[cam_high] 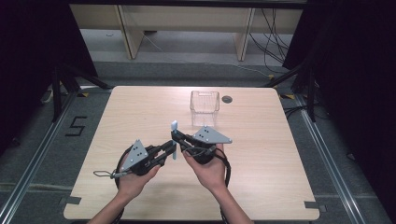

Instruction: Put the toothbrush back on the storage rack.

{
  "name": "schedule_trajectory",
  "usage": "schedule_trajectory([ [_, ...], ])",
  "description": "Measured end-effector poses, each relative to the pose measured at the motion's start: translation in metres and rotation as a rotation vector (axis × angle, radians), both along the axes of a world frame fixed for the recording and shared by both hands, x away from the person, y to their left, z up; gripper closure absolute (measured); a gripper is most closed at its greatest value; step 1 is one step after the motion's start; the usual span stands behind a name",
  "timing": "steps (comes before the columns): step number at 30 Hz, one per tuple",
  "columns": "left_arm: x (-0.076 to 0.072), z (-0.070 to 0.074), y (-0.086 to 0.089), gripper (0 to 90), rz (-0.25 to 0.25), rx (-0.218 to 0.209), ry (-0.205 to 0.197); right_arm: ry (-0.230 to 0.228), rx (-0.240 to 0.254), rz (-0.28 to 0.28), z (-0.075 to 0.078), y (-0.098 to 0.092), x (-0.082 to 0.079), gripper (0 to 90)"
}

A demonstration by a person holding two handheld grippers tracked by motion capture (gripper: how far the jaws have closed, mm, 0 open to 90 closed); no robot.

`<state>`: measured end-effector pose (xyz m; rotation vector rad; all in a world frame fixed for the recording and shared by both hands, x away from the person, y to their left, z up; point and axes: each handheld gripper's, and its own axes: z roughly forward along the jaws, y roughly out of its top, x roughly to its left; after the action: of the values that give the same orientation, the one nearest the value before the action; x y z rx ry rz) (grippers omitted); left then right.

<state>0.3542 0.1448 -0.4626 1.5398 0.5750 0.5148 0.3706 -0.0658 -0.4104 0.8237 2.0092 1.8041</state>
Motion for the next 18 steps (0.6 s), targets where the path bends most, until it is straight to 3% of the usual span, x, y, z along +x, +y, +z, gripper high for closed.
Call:
schedule_trajectory([
  [3,0.0004,0.0005,-0.0006,77.9,-0.001,0.004,-0.001,0.008,-0.01,0.004,0.0009,0.0,-0.0006,85.8],
  [6,0.0007,0.0005,-0.0013,77.7,-0.002,0.002,-0.005,-0.016,-0.027,0.0,0.0009,-0.0002,0.0006,85.8],
  [10,0.0009,0.0012,-0.0017,77.3,-0.002,0.009,-0.004,-0.004,-0.011,-0.002,0.001,0.0001,-0.0011,85.8],
  [13,0.0011,0.0018,-0.0021,77.0,-0.002,0.013,-0.006,-0.024,-0.015,0.001,0.0006,0.0001,-0.0001,85.8],
  [18,0.0023,0.0031,-0.0005,71.0,0.001,0.018,-0.004,-0.029,-0.026,-0.007,0.0005,-0.0004,-0.0004,85.9],
])
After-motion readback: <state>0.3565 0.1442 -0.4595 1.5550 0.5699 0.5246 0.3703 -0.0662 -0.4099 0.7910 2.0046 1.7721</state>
